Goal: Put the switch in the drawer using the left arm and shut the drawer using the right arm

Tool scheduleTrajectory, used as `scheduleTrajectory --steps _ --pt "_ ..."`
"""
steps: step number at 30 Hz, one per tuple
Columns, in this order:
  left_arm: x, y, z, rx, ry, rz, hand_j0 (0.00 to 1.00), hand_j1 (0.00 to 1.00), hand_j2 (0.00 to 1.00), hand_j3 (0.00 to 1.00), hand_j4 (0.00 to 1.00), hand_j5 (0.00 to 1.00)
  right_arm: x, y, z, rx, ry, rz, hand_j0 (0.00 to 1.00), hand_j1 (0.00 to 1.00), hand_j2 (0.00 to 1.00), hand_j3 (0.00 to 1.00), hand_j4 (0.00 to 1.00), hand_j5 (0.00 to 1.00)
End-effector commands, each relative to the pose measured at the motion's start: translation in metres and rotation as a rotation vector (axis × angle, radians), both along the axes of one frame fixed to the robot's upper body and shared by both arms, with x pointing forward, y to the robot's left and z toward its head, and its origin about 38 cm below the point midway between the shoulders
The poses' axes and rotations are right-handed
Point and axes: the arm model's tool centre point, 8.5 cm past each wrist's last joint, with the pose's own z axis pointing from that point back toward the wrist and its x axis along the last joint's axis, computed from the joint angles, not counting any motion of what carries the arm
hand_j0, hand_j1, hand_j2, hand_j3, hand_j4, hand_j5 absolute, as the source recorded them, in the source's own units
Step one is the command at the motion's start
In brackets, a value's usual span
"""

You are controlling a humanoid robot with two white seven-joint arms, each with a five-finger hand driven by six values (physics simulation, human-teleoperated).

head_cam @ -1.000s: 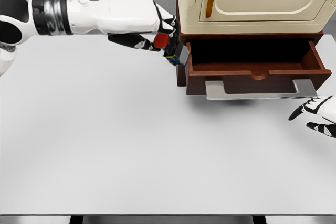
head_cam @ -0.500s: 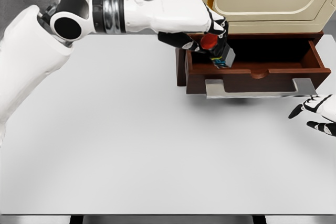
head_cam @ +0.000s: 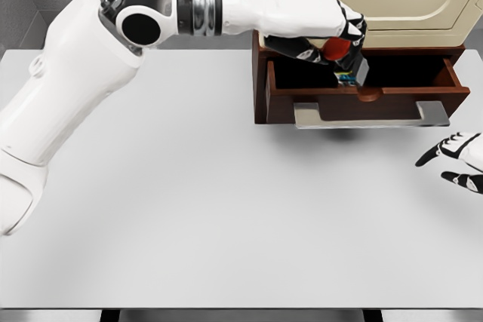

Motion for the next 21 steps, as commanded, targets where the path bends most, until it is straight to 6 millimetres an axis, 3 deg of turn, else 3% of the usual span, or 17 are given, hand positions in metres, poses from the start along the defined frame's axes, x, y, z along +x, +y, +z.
scheduleTrajectory --steps 1,4,11,16,21 --pt "0.0 0.001 0.003 -0.014 0.004 -0.001 0.32 0.32 0.32 0.32 0.32 0.32 0.0 -0.003 0.005 0.005 -0.012 -0.012 0.61 0.61 0.61 0.61 0.61 0.61" --pt "0.0 0.005 0.009 -0.028 0.004 0.002 0.32 0.32 0.32 0.32 0.32 0.32 -0.002 -0.006 0.005 0.003 -0.01 -0.02 0.62 0.62 0.62 0.62 0.62 0.62" --pt "-0.018 0.002 0.019 -0.057 -0.015 -0.059 0.32 0.32 0.32 0.32 0.32 0.32 -0.006 -0.016 0.011 -0.005 -0.025 -0.048 0.62 0.62 0.62 0.62 0.62 0.62" --pt "-0.031 0.012 0.029 -0.073 -0.03 -0.094 0.32 0.32 0.32 0.32 0.32 0.32 -0.007 -0.015 0.008 -0.001 -0.018 -0.049 0.62 0.62 0.62 0.62 0.62 0.62" --pt "-0.031 0.016 0.029 -0.075 -0.028 -0.091 0.32 0.32 0.32 0.32 0.32 0.32 -0.009 -0.015 0.005 0.005 -0.012 -0.054 0.62 0.62 0.62 0.62 0.62 0.62"
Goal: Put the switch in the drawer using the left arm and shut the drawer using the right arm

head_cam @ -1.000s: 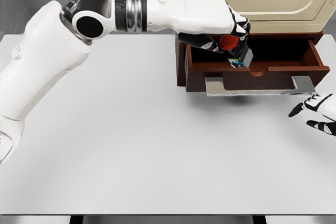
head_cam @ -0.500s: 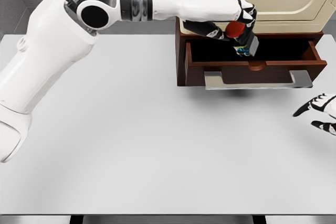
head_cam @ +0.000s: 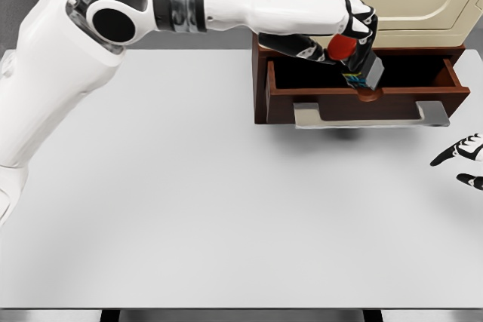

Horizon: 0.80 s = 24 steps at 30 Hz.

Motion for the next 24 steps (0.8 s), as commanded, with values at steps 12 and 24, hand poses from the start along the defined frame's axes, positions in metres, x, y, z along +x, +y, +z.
scheduleTrajectory --steps 12,24 --pt "0.001 0.003 0.001 0.0 0.003 0.006 0.33 0.33 0.33 0.33 0.33 0.33 -0.004 -0.005 0.001 0.006 0.003 -0.015 0.63 0.63 0.63 0.63 0.63 0.63" --pt "0.048 -0.005 -0.034 0.068 0.073 0.147 0.33 0.33 0.33 0.33 0.33 0.33 -0.007 -0.009 0.001 0.003 0.006 -0.031 0.64 0.64 0.64 0.64 0.64 0.64"
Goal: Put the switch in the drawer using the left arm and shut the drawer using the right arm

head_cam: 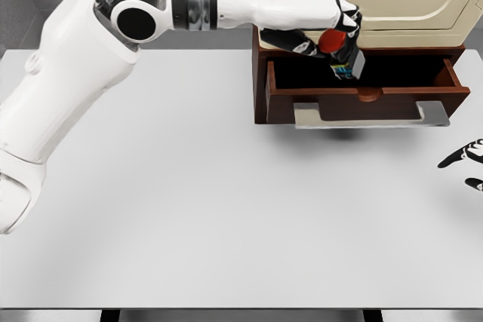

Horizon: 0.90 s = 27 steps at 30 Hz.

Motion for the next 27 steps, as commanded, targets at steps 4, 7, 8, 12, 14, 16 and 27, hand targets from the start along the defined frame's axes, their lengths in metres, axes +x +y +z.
scheduleTrajectory --steps 4,7,8,12,14,16,27 --pt "0.016 0.0 -0.014 0.009 0.053 0.047 0.33 0.33 0.33 0.33 0.33 0.33 0.0 0.0 0.001 0.007 -0.003 -0.001 0.64 0.64 0.64 0.64 0.64 0.64" --pt "0.015 -0.004 -0.016 0.01 0.056 0.043 0.33 0.33 0.33 0.33 0.33 0.33 0.0 0.0 0.001 0.007 0.0 -0.002 0.64 0.64 0.64 0.64 0.64 0.64" --pt "0.019 -0.003 -0.019 0.011 0.069 0.053 0.33 0.33 0.33 0.33 0.33 0.33 0.0 0.0 0.001 0.007 -0.001 -0.001 0.64 0.64 0.64 0.64 0.64 0.64" --pt "0.018 -0.007 -0.019 0.008 0.072 0.047 0.33 0.33 0.33 0.33 0.33 0.33 0.0 0.0 0.001 0.007 -0.003 -0.001 0.64 0.64 0.64 0.64 0.64 0.64" --pt "0.018 -0.007 -0.019 0.008 0.072 0.047 0.34 0.34 0.34 0.34 0.34 0.34 0.0 0.0 0.0 0.013 -0.002 -0.004 0.64 0.64 0.64 0.64 0.64 0.64" --pt "0.018 -0.007 -0.019 0.008 0.072 0.047 0.36 0.36 0.36 0.36 0.36 0.36 0.0 0.0 0.0 0.014 -0.002 -0.005 0.64 0.64 0.64 0.64 0.64 0.64" --pt "0.022 -0.003 -0.021 0.006 0.084 0.062 0.82 0.82 0.82 0.82 0.82 0.82 0.0 0.001 -0.001 0.014 -0.001 -0.004 0.64 0.64 0.64 0.64 0.64 0.64"
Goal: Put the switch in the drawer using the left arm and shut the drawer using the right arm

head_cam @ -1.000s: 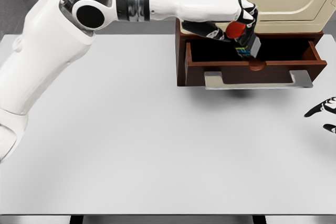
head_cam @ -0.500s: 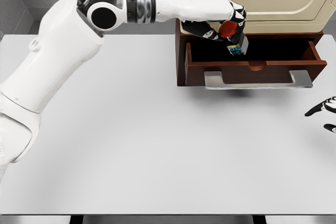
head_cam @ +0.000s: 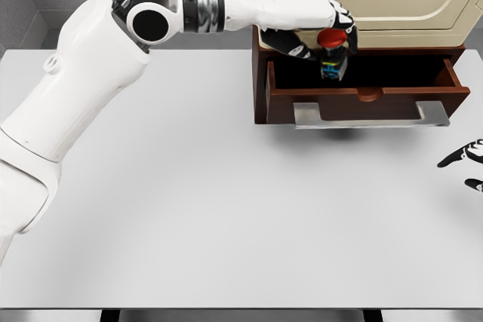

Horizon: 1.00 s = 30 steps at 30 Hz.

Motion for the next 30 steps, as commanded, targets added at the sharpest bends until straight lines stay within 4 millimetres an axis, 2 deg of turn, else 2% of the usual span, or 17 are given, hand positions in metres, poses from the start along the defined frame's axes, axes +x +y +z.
scheduleTrajectory --steps 1,7,21,23,25,26,28,29,30 --pt "0.002 0.002 0.0 -0.007 0.01 0.007 0.85 0.85 0.85 0.85 0.85 0.85 0.0 0.0 0.001 0.007 0.0 -0.002 0.64 0.64 0.64 0.64 0.64 0.64" --pt "0.002 0.001 0.0 -0.007 0.009 0.006 0.95 0.95 0.95 0.95 0.95 0.95 0.0 0.0 0.001 0.007 0.0 -0.002 0.65 0.65 0.65 0.65 0.65 0.65" --pt "0.0 -0.001 0.0 -0.012 0.015 -0.004 0.97 0.97 0.97 0.97 0.97 0.97 0.0 0.0 -0.001 0.007 0.005 -0.001 0.67 0.67 0.67 0.67 0.67 0.67" --pt "-0.01 -0.003 0.006 -0.101 0.098 -0.069 0.97 0.97 0.97 0.97 0.97 0.97 0.0 0.0 -0.001 0.007 0.005 -0.001 0.67 0.67 0.67 0.67 0.67 0.67" --pt "-0.026 0.009 0.008 -0.112 0.193 -0.155 0.96 0.96 0.96 0.96 0.96 0.96 0.0 0.0 0.0 0.007 0.003 -0.002 0.67 0.67 0.67 0.67 0.67 0.67" --pt "-0.039 0.016 0.02 -0.094 0.183 -0.198 0.96 0.96 0.96 0.96 0.96 0.96 0.0 0.0 -0.001 0.007 0.005 -0.001 0.67 0.67 0.67 0.67 0.67 0.67" --pt "-0.089 0.025 0.038 -0.096 0.238 -0.363 0.96 0.96 0.96 0.96 0.96 0.96 -0.001 0.0 -0.001 0.007 0.006 -0.002 0.69 0.69 0.69 0.69 0.69 0.69" --pt "-0.099 0.032 0.035 -0.158 0.41 -0.403 0.96 0.96 0.96 0.96 0.96 0.96 -0.001 0.0 -0.001 0.007 0.005 -0.002 0.69 0.69 0.69 0.69 0.69 0.69" --pt "-0.096 0.031 0.033 -0.179 0.526 -0.372 0.96 0.96 0.96 0.96 0.96 0.96 -0.001 0.0 -0.001 0.007 0.005 -0.002 0.69 0.69 0.69 0.69 0.69 0.69"
